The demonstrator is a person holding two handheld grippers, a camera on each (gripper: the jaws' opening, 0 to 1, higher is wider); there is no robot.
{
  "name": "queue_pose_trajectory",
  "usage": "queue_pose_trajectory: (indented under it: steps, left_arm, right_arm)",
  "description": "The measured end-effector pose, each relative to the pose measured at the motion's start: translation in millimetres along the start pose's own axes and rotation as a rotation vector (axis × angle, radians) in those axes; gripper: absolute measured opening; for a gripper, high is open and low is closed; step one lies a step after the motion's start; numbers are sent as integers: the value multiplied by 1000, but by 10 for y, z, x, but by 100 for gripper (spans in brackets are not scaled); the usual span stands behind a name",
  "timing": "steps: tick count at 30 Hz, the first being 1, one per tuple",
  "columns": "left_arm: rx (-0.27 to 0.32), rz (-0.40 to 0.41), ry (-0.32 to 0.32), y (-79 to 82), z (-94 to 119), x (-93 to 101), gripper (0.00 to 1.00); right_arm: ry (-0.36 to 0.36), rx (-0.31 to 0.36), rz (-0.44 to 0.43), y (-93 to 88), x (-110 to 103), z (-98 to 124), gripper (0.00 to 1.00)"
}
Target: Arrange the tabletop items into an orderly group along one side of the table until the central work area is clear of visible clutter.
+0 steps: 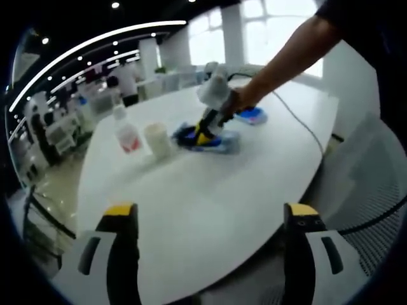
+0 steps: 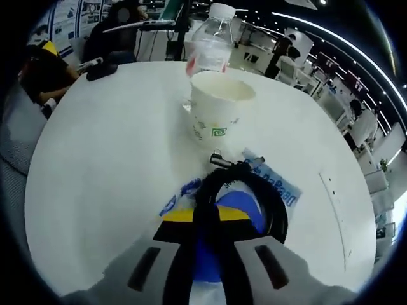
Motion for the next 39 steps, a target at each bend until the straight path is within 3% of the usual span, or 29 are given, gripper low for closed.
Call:
queue_pose_trajectory:
  steps: [11,21,39]
  left_arm:
    - [8,-3,-1,17,9,15,91]
    - [24,-10,-6,51,20,21,91]
    - [65,-15,-17,127,46,32,91]
  right_arm:
    - [-26,19,53,-4,-75,104,6]
    - [-58,32,84,82,15,294,5]
    - [-164,87,99,336,178,817,3]
Point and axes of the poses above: the point that each gripper's makers call its tool centre point, and the gripper's own axes: z roughly backward along the fingers, x roughly to its right, y roughly out of its top, the point moved 2 cm from there along z, roughly backward along the fingers, and after that the axes turned 15 degrees about z, right-handed, at the moved point
